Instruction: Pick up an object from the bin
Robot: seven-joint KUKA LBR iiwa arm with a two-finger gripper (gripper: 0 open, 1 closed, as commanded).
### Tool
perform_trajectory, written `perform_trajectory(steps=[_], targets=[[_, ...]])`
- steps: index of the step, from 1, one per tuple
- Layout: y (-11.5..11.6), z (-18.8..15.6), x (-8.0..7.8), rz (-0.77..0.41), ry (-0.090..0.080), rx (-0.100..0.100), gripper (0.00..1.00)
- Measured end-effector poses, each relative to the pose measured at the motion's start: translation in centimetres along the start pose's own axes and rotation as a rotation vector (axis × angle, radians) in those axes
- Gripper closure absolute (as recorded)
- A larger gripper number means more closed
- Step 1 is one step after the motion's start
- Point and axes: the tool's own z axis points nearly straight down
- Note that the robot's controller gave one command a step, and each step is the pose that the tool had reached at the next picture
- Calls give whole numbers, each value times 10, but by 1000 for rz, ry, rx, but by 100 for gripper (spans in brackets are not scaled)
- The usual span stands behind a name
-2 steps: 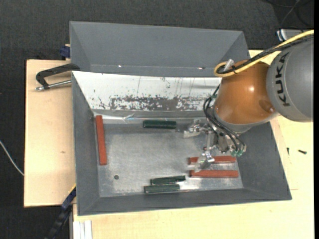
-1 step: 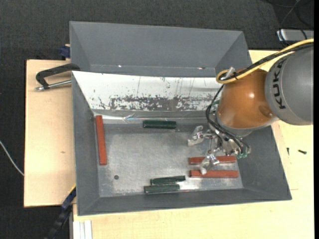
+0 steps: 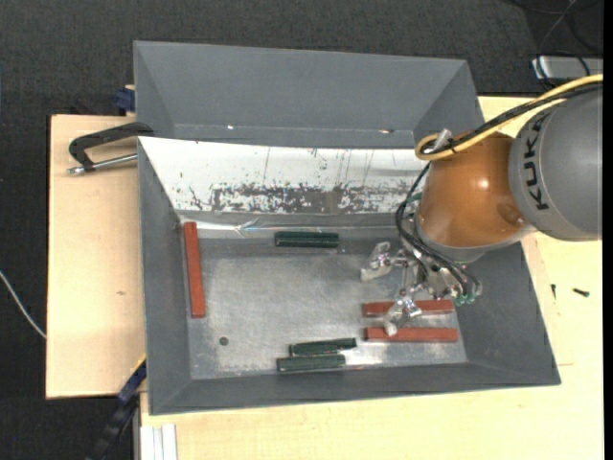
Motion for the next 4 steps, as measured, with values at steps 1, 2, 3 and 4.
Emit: perform_trajectory(steps=[1, 2, 3, 4], targets=[[0, 0, 0, 0, 0, 0, 100], [0, 0, 0, 0, 0, 0, 100], [6, -42, 4, 6, -13, -6, 100], [34, -7, 22, -182, -51, 5, 0]])
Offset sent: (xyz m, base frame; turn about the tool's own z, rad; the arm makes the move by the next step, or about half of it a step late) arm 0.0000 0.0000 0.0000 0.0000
